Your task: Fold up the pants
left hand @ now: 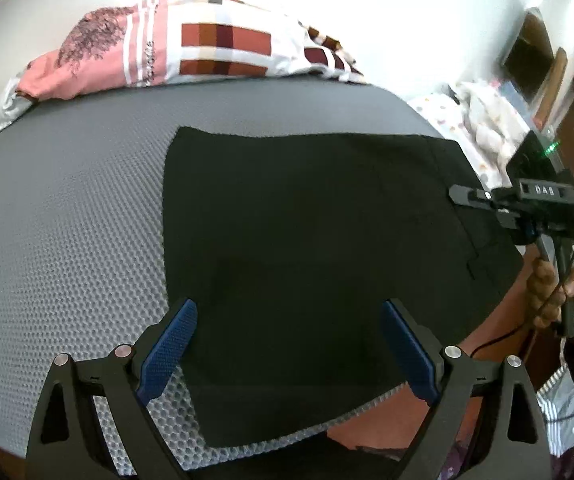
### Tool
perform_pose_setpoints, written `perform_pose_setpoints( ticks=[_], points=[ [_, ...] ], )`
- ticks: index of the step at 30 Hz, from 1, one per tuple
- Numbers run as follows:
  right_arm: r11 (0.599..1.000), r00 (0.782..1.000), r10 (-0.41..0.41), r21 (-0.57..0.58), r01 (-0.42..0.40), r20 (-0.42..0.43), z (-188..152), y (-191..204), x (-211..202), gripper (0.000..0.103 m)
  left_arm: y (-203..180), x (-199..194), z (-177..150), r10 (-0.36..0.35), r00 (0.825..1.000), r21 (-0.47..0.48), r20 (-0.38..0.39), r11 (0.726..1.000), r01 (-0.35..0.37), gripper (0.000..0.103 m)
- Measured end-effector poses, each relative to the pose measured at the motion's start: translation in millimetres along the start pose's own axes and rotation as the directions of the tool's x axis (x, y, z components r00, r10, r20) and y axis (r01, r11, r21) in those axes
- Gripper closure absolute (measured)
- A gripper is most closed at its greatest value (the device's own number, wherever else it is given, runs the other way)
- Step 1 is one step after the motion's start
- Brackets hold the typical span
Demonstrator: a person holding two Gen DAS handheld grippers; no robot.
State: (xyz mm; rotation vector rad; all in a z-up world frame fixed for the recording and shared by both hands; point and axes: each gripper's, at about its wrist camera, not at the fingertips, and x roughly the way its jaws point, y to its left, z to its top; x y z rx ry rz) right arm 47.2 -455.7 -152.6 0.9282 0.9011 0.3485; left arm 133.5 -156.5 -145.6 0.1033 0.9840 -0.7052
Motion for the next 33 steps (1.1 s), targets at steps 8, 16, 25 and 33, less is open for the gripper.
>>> perform_pose_setpoints(
  ticks=[8, 16, 25, 33],
  points=[
    [0.997, 0.997, -0.075, 0.027, 0.075, -0.002, -5.5, -37.2, 0.9, 0.089, 2.6, 30.9, -6.1, 0.013, 0.997, 0.01, -0.07, 1.0, -0.013, 0.011],
    [0.978, 0.98, 0.083, 0.174, -0.115, 0.179, -27.7, -50.5, -50.8, 0.076, 2.2, 31.0, -9.8, 0.002, 0.998, 0.024, -0.069, 1.0, 0.0, 0.01],
    [0.972, 0.988, 0.144, 0.181, -0.152, 0.057, -90.0, -28.3, -60.4, 0.075, 1.1, 33.0, -12.1, -0.001, 0.999, 0.036, -0.048, 0.999, 0.002, 0.007],
    [0.948, 0.977, 0.182, 0.243, -0.204, 0.112, -92.5, -32.3, -63.9, 0.064, 6.7, 32.3, -10.1, -0.029, 0.998, 0.017, -0.05, 0.999, 0.03, 0.007]
  ],
)
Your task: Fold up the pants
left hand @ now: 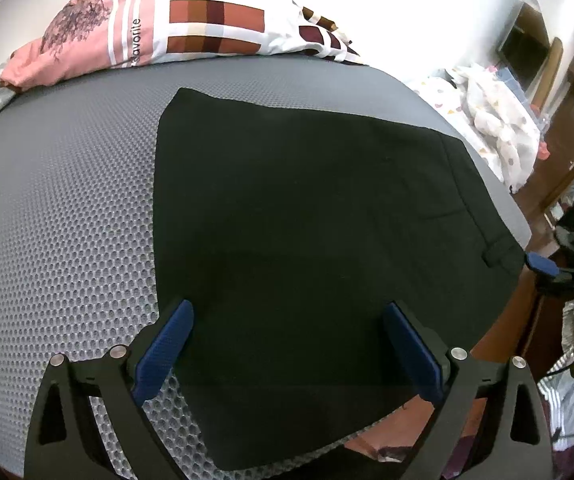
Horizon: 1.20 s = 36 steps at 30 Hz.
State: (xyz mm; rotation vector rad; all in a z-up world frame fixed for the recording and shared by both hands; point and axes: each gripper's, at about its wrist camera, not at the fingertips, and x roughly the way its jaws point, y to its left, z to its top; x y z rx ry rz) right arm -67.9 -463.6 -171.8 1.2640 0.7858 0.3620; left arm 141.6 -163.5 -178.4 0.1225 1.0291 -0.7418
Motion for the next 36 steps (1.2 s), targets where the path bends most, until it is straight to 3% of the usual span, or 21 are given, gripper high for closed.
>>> perform_pose_setpoints(
  ticks=[3, 5, 11, 14, 17, 21, 24, 31, 32, 34, 36],
  points=[
    [1.0, 1.0, -0.012, 0.015, 0.012, -0.012, -3.3, -1.6, -6.5, 0.054, -0.2, 0.4, -0.1, 0.0, 1.0, 0.003, 0.002, 1.0, 0.0, 0.007],
    [0.998, 0.998, -0.052, 0.028, 0.052, -0.023, -7.1, -7.2, -4.4, 0.053, -1.1, 0.9, -0.8, -0.001, 1.0, 0.009, 0.006, 1.0, 0.001, 0.005],
    [0.996, 1.0, -0.031, 0.079, 0.031, 0.003, -6.8, -18.9, -0.1, 0.053, -2.6, 2.3, -1.5, -0.003, 1.0, 0.016, 0.01, 1.0, 0.003, 0.003],
    [0.995, 0.995, -0.089, 0.051, 0.087, 0.04, -5.7, -6.0, -6.3, 0.053, 0.4, 1.6, -1.3, -0.021, 1.0, 0.002, 0.017, 1.0, 0.021, 0.003],
    [0.997, 0.995, -0.059, 0.063, 0.054, 0.079, -8.6, -1.0, -21.3, 0.052, 3.3, 0.4, -2.3, -0.036, 0.999, -0.01, 0.03, 0.999, 0.036, 0.003],
    [0.996, 0.998, 0.015, 0.091, -0.021, 0.062, -13.0, -1.6, -11.5, 0.049, 4.8, -0.7, -2.4, -0.041, 0.998, -0.02, 0.039, 0.999, 0.042, 0.003],
    [0.995, 0.998, -0.037, 0.099, 0.032, 0.051, -10.0, -4.6, 8.6, 0.048, 3.7, -0.2, -2.4, -0.038, 0.999, -0.017, 0.036, 0.999, 0.038, 0.002],
    [0.991, 0.997, -0.022, 0.134, 0.012, 0.074, 0.2, -14.0, 21.1, 0.048, -0.2, 3.4, -1.9, -0.023, 0.999, 0.002, 0.036, 1.0, 0.023, 0.001],
    [0.993, 0.996, -0.036, 0.115, 0.027, 0.081, 2.0, -11.3, 20.6, 0.049, -1.2, 3.9, -1.9, -0.018, 0.999, 0.004, 0.036, 1.0, 0.018, 0.001],
    [0.995, 0.993, -0.074, 0.071, 0.068, 0.096, 4.8, -4.0, 19.9, 0.089, -1.7, 4.4, -1.6, -0.011, 0.999, 0.004, 0.035, 1.0, 0.011, 0.001],
    [0.99, 0.987, -0.143, 0.029, 0.141, 0.075, 5.5, 2.1, 22.8, 0.088, -1.0, 4.7, -0.8, -0.009, 0.999, 0.003, 0.036, 1.0, 0.009, 0.001]
  ],
)
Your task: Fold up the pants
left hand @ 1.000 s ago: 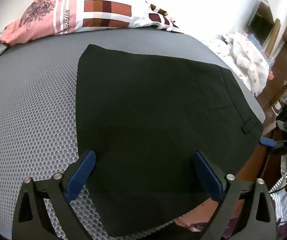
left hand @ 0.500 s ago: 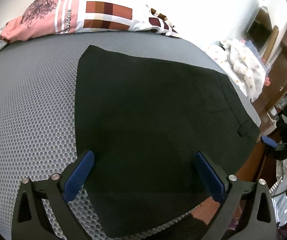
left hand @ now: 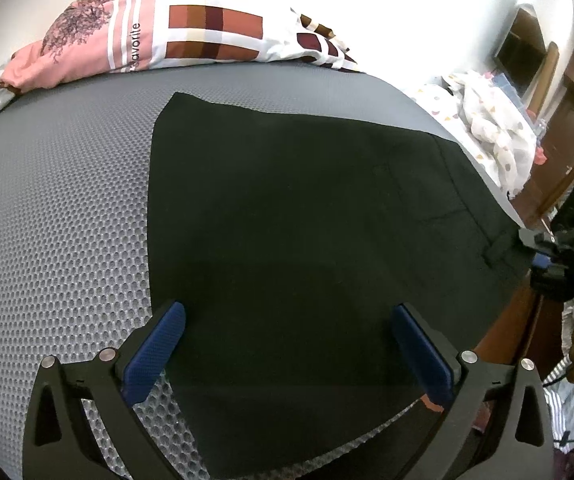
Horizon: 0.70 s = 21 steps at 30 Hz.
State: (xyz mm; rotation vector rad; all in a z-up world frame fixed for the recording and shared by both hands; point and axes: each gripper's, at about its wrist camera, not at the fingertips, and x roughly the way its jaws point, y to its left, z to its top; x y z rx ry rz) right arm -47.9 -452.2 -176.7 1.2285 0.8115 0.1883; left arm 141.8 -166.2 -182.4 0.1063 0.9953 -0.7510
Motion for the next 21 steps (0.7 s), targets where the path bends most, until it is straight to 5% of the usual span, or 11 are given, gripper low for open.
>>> perform_pose_setpoints(
  ticks=[5, 8, 10, 21],
  points=[
    [0.999, 1.0, 0.006, -0.038, -0.005, 0.009, -18.6, 17.1, -8.9, 0.089, 4.5, -1.6, 0.3, -0.013, 1.0, -0.005, -0.002, 1.0, 0.013, 0.001],
    [0.996, 0.997, -0.076, -0.041, 0.075, -0.007, -19.9, -2.0, -3.2, 0.091, 4.4, -1.6, 0.7, -0.013, 1.0, 0.008, -0.008, 1.0, 0.014, 0.001],
    [0.998, 0.999, -0.033, 0.057, 0.034, -0.028, -16.6, -30.7, 2.9, 0.095, 3.3, -2.6, -1.0, -0.011, 1.0, 0.022, -0.011, 1.0, 0.011, 0.001],
    [0.999, 0.997, -0.029, 0.022, 0.03, -0.066, -9.3, -22.6, -8.5, 0.087, -6.8, 0.7, -5.3, 0.047, 0.999, 0.09, -0.01, 0.995, -0.045, 0.0]
  ],
)
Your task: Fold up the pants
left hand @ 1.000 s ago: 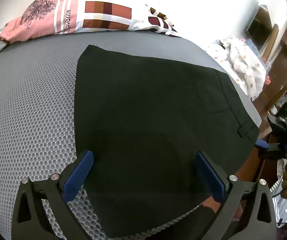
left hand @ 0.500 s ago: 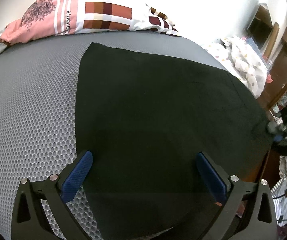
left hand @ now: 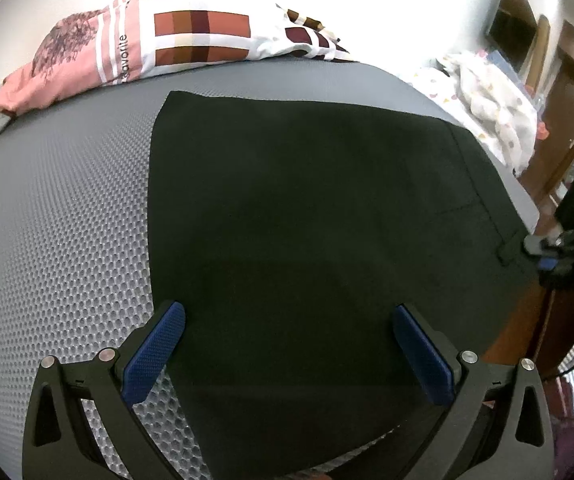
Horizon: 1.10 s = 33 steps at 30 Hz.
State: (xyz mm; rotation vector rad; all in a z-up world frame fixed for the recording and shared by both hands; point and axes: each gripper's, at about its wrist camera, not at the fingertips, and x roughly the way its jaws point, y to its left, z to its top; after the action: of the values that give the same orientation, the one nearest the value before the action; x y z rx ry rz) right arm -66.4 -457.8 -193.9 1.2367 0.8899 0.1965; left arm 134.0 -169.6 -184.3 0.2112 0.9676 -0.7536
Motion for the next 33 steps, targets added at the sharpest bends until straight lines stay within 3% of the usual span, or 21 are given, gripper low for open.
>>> perform_pose_setpoints(
  ticks=[2, 3, 4, 6, 9, 13, 21, 27, 33],
  points=[
    [0.992, 0.997, -0.082, -0.09, 0.083, 0.012, 1.6, 19.7, -6.6, 0.08, 0.9, -0.5, -0.3, -0.004, 1.0, -0.006, 0.002, 1.0, 0.004, 0.0],
    [0.985, 0.994, -0.108, -0.132, 0.111, 0.025, 2.4, 28.6, -10.5, 0.061, 0.6, -0.2, -0.3, -0.006, 1.0, -0.007, 0.004, 1.0, 0.006, 0.0],
    [0.973, 0.99, -0.134, -0.181, 0.14, 0.045, 4.9, 39.9, -16.3, 0.033, 0.4, -0.3, -0.7, -0.008, 1.0, -0.008, 0.006, 1.0, 0.008, 0.0],
    [0.956, 0.982, -0.165, -0.23, 0.183, 0.092, 10.7, 51.2, -23.5, 0.019, 0.7, -0.4, -0.5, -0.009, 1.0, -0.006, 0.007, 1.0, 0.009, 0.0],
    [0.934, 0.972, -0.206, -0.276, 0.229, 0.11, 28.6, 58.0, -20.2, 0.019, 3.9, -4.4, -0.7, -0.028, 0.999, -0.021, 0.018, 0.999, 0.028, 0.0],
    [0.921, 0.964, -0.255, -0.284, 0.268, 0.081, 51.2, 50.9, 3.7, 0.019, 17.1, -20.1, 1.5, -0.111, 0.992, -0.101, 0.062, 0.988, 0.116, 0.0],
    [0.9, 0.96, -0.28, -0.343, 0.267, 0.013, 60.9, 54.3, 45.6, 0.02, 31.2, -29.9, 14.8, 0.025, 0.997, -0.063, 0.078, 0.998, -0.02, 0.001],
    [0.859, 0.95, -0.312, -0.425, 0.284, 0.004, 65.4, 68.0, 66.3, 0.019, 42.7, -18.0, 17.4, 0.082, 0.996, -0.062, 0.04, 0.995, -0.079, 0.001],
    [0.855, 0.955, -0.296, -0.452, 0.254, -0.024, 70.6, 71.3, 73.7, 0.011, 47.7, -8.3, 18.6, 0.108, 0.994, -0.048, 0.016, 0.993, -0.107, 0.0]
  ],
)
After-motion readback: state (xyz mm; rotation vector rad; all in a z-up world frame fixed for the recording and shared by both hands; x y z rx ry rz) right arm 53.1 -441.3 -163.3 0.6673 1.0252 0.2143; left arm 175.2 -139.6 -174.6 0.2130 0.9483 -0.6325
